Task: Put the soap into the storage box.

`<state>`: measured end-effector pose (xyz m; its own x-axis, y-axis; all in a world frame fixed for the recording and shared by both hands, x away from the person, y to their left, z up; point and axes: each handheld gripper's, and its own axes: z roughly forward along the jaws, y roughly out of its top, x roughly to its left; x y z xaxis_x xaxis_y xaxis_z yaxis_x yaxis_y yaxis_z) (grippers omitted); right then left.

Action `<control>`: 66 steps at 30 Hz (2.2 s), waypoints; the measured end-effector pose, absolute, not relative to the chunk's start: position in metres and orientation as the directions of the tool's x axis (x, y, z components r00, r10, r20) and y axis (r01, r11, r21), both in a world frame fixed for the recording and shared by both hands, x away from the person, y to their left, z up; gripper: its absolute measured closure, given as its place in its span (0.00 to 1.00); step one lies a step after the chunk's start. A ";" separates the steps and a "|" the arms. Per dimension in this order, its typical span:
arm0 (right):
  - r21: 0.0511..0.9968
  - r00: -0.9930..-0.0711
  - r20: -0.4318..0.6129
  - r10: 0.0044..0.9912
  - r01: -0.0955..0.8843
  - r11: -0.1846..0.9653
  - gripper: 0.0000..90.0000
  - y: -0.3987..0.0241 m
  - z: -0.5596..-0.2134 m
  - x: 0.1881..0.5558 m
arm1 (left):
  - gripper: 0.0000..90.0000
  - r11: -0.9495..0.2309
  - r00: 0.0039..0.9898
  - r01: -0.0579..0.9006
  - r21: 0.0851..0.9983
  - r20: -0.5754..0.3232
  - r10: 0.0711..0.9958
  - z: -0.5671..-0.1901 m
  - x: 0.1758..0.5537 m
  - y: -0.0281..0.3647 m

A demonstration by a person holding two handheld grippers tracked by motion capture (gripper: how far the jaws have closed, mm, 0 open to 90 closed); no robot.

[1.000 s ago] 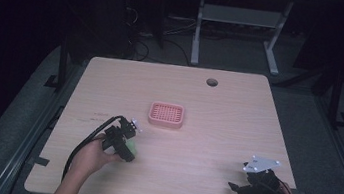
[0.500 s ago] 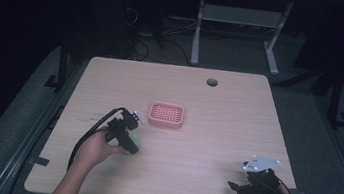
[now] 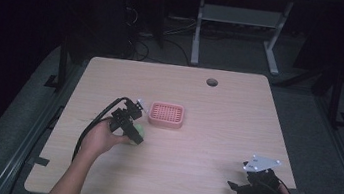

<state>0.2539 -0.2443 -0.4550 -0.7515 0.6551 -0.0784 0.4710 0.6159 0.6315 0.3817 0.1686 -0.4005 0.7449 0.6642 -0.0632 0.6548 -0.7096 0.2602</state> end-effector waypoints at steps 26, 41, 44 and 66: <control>0.647 -0.750 -0.070 0.658 0.468 0.602 0.16 -0.246 -0.453 0.253 | 0.29 -0.722 0.757 0.638 0.269 -0.045 0.652 -0.376 0.429 0.134; 0.655 -0.748 -0.061 0.660 0.469 0.592 0.16 -0.248 -0.454 0.253 | 0.29 -0.706 0.739 0.657 0.264 -0.038 0.673 -0.383 0.455 0.121; 0.656 -0.749 -0.059 0.660 0.469 0.591 0.16 -0.248 -0.454 0.253 | 0.29 -0.701 0.737 0.660 0.271 -0.051 0.675 -0.383 0.459 0.118; 0.660 -0.748 -0.050 0.662 0.472 0.584 0.16 -0.250 -0.454 0.254 | 0.29 -0.704 0.735 0.669 0.238 -0.066 0.675 -0.394 0.475 0.102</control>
<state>0.2535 -0.2499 -0.4543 -0.7479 0.6619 -0.0503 0.4725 0.5840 0.6601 0.4749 0.1020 -0.3941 0.7347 0.6752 -0.0658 0.6686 -0.7044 0.2383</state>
